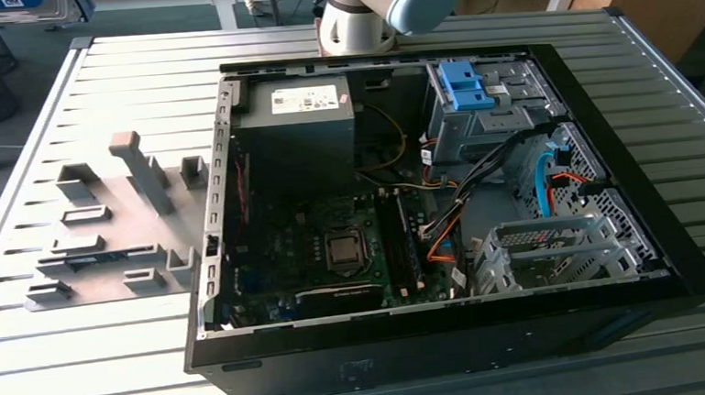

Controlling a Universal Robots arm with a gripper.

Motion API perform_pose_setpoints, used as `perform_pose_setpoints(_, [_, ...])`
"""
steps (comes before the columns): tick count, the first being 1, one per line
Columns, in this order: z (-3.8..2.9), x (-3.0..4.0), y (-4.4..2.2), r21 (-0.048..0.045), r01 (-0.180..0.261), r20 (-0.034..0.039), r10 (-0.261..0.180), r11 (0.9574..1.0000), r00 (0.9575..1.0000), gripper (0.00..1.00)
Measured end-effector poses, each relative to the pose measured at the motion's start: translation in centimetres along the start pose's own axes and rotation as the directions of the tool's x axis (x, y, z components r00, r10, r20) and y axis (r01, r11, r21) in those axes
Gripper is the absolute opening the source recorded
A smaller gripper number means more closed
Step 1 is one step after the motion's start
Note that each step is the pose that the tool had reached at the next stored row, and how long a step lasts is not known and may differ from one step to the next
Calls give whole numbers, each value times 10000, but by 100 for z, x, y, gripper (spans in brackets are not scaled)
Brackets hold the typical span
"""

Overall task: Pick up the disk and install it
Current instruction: 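Pick up the disk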

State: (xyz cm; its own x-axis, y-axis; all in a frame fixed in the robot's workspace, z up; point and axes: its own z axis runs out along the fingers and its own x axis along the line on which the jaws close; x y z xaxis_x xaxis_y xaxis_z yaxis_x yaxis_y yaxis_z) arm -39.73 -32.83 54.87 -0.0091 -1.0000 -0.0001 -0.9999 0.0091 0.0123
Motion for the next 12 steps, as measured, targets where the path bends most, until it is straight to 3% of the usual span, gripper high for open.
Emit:
perform_pose_setpoints(8, [-1, 3, -59, -1, 0, 0, 0, 10000, 10000, 37])
perform_pose_setpoints(12, [-1, 56, -64, -1, 0, -1, 0, 10000, 10000, 37])
